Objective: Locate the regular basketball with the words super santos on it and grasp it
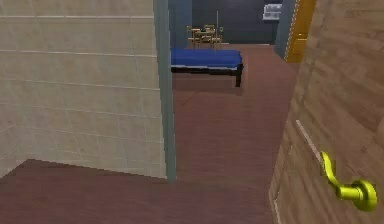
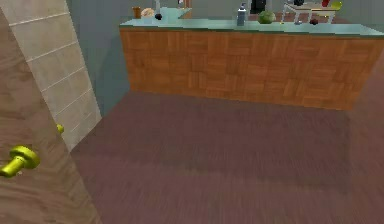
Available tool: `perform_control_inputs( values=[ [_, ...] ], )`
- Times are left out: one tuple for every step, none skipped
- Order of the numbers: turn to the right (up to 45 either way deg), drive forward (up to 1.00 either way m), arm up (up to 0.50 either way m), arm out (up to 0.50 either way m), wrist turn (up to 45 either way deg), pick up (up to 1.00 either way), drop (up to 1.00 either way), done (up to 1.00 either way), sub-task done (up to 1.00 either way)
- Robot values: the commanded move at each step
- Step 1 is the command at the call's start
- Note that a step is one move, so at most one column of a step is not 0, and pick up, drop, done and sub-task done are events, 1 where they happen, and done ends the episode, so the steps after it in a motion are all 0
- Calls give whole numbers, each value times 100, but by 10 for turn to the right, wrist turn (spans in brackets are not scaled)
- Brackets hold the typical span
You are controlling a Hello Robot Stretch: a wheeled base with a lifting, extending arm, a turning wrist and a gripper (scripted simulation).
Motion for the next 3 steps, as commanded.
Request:
perform_control_inputs(
  values=[
    [0,25,0,0,0,0,0,0,0],
    [120,0,0,0,0,0,0,0,0],
    [0,100,0,0,0,0,0,0,0]
  ],
)
